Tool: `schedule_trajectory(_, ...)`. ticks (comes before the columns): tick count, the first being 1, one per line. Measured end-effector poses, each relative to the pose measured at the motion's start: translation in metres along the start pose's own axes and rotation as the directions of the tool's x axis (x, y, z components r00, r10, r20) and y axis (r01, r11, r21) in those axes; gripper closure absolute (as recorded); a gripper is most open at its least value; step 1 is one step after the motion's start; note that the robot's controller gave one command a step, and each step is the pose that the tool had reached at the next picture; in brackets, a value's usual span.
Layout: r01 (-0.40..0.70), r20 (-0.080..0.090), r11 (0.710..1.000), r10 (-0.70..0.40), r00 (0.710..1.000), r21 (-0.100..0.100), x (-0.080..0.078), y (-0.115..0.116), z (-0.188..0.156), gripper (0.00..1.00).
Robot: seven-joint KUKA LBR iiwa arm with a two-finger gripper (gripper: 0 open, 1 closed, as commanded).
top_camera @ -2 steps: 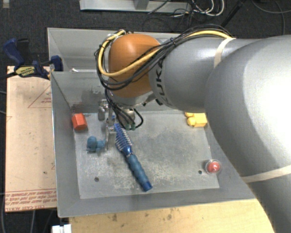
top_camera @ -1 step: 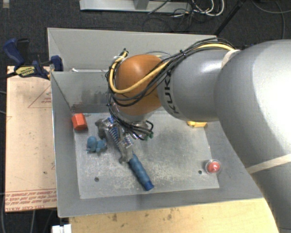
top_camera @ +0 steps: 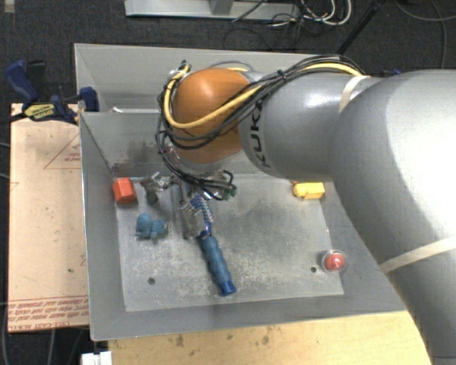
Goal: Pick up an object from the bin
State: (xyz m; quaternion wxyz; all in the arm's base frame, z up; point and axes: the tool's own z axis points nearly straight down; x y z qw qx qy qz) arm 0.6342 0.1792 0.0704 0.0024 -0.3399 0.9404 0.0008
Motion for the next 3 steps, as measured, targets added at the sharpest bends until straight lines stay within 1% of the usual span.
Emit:
schedule_trajectory(1,0.358,-0.001,0.934,-0.358,0.934,-0.004,-0.008,0.055,0.001,0.00)
schedule_trajectory(2,0.354,-0.002,0.935,-0.354,0.935,-0.003,-0.008,0.053,0.000,1.00)
schedule_trajectory(3,0.351,0.007,0.936,-0.351,0.936,0.004,-0.012,0.077,-0.131,1.00)
